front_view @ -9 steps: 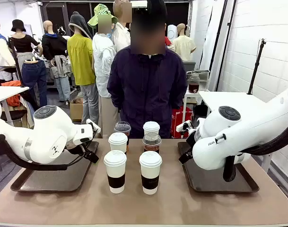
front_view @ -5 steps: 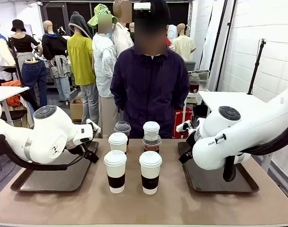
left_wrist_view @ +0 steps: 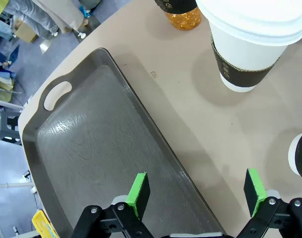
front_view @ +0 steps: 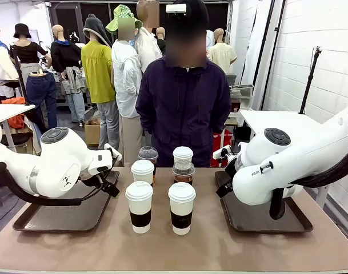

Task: Distribute the coffee onto the tray.
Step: Pick up one iced Americano and place it on the right Handle tray.

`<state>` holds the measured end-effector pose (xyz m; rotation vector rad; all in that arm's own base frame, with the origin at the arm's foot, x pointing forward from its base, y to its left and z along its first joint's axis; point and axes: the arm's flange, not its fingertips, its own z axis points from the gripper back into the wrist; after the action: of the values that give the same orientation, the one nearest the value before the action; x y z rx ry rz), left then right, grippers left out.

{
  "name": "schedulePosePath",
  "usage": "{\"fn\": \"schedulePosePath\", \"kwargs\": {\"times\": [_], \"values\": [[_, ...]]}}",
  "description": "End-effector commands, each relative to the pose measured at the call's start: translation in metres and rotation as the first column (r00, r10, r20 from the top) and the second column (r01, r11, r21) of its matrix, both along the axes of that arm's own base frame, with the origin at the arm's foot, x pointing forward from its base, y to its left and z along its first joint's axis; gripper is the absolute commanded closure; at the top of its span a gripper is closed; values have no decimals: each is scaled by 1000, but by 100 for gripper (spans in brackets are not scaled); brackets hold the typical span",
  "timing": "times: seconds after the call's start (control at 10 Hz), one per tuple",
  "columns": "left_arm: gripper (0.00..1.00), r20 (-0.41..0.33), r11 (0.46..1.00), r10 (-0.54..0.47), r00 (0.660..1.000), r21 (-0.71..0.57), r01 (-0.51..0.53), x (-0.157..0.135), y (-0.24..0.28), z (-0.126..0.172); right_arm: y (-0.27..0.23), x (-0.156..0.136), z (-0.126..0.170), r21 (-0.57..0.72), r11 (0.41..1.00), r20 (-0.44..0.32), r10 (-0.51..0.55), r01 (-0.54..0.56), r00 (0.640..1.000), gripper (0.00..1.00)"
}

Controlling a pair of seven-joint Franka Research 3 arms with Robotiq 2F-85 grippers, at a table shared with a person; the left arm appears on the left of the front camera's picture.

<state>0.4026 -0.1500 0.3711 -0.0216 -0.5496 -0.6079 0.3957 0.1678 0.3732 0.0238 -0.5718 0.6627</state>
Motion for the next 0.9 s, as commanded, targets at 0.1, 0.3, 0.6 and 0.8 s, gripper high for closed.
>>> {"fn": "schedulePosePath", "kwargs": {"times": [0.1, 0.3, 0.6, 0.8], "values": [[0, 0, 1000, 0, 1000, 0, 0, 0, 0, 0, 0, 0, 0, 0, 1000, 0, 0, 0, 1000, 0], [0, 0, 1000, 0, 1000, 0, 0, 0, 0, 0, 0, 0, 0, 0, 1000, 0, 0, 0, 1000, 0], [0, 0, 1000, 0, 1000, 0, 0, 0, 0, 0, 0, 0, 0, 0, 1000, 0, 0, 0, 1000, 0], [0, 0, 1000, 0, 1000, 0, 0, 0, 0, 0, 0, 0, 0, 0, 1000, 0, 0, 0, 1000, 0]]}}
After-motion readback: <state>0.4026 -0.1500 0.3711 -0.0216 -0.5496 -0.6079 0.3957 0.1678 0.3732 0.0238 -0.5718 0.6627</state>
